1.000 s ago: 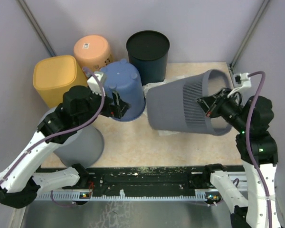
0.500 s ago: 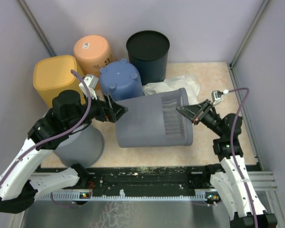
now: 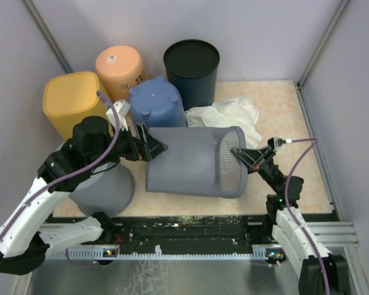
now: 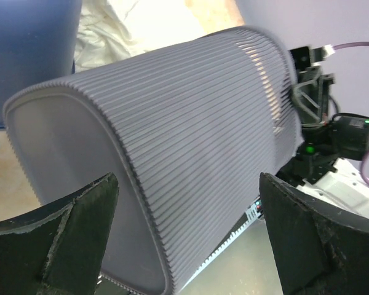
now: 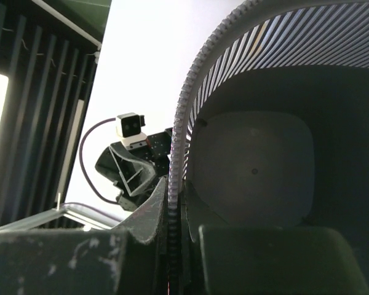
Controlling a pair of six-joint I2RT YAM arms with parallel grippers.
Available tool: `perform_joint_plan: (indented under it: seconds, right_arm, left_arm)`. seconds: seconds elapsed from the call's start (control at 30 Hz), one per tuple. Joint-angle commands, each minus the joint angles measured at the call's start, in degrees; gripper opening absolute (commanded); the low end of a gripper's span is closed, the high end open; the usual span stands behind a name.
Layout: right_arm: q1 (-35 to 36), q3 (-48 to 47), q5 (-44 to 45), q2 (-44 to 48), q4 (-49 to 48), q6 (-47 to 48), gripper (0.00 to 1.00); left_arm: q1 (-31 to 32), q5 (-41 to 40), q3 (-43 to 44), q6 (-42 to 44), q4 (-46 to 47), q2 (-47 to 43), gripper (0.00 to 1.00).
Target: Turn the large container upside down
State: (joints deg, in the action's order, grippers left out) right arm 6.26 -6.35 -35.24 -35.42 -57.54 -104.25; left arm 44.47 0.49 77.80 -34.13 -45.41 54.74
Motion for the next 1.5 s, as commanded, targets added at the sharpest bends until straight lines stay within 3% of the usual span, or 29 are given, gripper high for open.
perform_joint_plan:
  seconds: [0.0, 0.37, 0.83, 1.07, 1.17, 1.3, 1.4, 1.47]
  right_arm:
    - [0.13, 1.76, 5.41, -3.25, -24.26, -9.70, 0.00]
    - [1.74, 8.39, 9.24, -15.99, -41.15, -13.62, 0.00]
    - [5.39, 12.85, 11.57, -22.39, -41.21, -10.67, 0.00]
    - [5.50, 13.35, 11.02, -23.68, -41.18, -9.52, 0.00]
    - [5.46, 13.05, 11.17, -23.90, -40.31, -8.70, 0.00]
    - [5.51, 12.79, 10.92, -23.97, -37.93, -7.12, 0.00]
    - [5.47, 12.59, 9.97, -23.93, -35.75, -5.99, 0.00]
    - [5.45, 12.55, 9.38, -23.69, -33.76, -5.19, 0.09]
  left_arm:
    - [-0.26, 5.01, 0.42, 0.14, 4.87, -2.11, 1.00]
    - [-0.26, 12.96, -0.23, 1.56, 11.01, -0.44, 1.00]
    - [-0.26, 13.23, -0.54, 2.20, 10.52, -0.22, 1.00]
    - [-0.26, 11.92, 2.45, 2.60, 5.29, 0.56, 1.00]
    - [-0.26, 17.58, 0.74, 1.45, 8.83, 0.94, 1.00]
    - [-0.30, 26.41, -5.11, -2.19, 20.65, 0.16, 1.00]
    - [-0.26, 27.88, -6.23, -3.20, 24.54, 0.80, 1.00]
    - [-0.26, 28.49, -6.05, -3.37, 26.20, 1.27, 1.00]
